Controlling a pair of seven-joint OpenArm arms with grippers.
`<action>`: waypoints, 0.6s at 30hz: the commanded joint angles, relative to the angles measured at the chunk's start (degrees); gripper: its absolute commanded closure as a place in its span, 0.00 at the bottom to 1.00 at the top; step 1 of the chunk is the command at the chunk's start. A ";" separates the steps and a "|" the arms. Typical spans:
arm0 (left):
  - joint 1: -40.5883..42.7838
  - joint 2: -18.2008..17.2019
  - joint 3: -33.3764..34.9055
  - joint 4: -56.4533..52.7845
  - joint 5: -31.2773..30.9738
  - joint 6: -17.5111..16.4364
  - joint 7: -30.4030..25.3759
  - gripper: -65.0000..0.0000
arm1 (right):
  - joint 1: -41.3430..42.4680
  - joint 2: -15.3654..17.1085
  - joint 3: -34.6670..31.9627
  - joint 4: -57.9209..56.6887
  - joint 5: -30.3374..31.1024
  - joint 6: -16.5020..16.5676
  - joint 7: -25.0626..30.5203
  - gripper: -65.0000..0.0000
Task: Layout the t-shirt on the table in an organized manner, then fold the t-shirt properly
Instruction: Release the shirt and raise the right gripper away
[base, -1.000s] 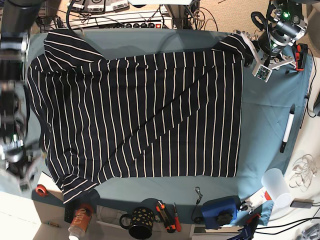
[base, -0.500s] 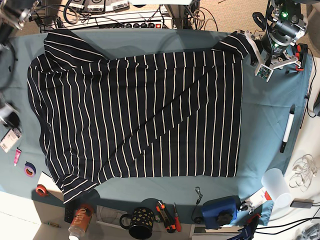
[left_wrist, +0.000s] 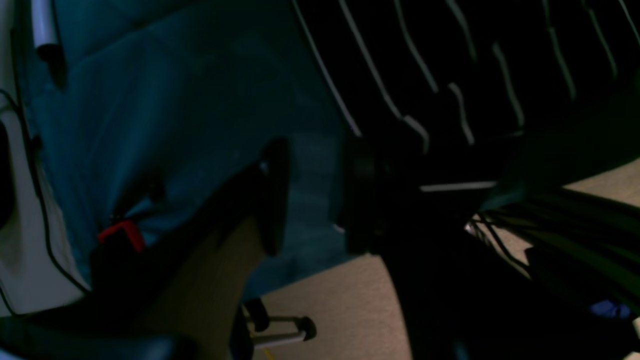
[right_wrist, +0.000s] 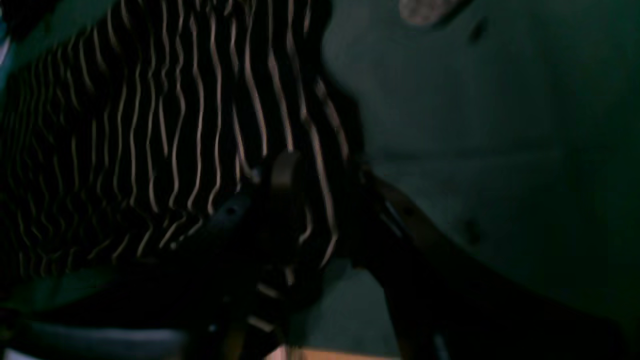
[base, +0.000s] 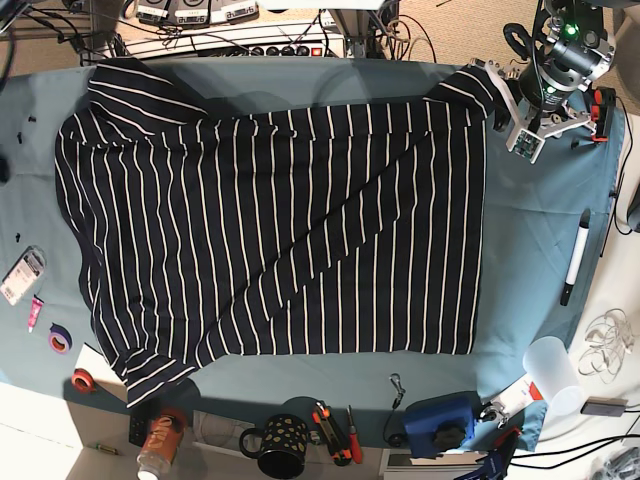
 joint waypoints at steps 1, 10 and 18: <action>0.13 -0.52 -0.17 0.85 -0.13 0.02 -1.03 0.70 | -1.44 0.48 0.55 0.70 1.66 0.17 0.77 0.76; 0.13 -0.52 -0.17 0.85 -0.13 0.04 -1.03 0.70 | -10.16 -11.19 0.52 0.66 11.75 0.17 0.77 0.76; 0.13 -0.52 -0.15 0.85 -0.11 0.04 -1.03 0.70 | -11.10 -15.06 0.48 0.66 11.75 0.17 0.77 0.75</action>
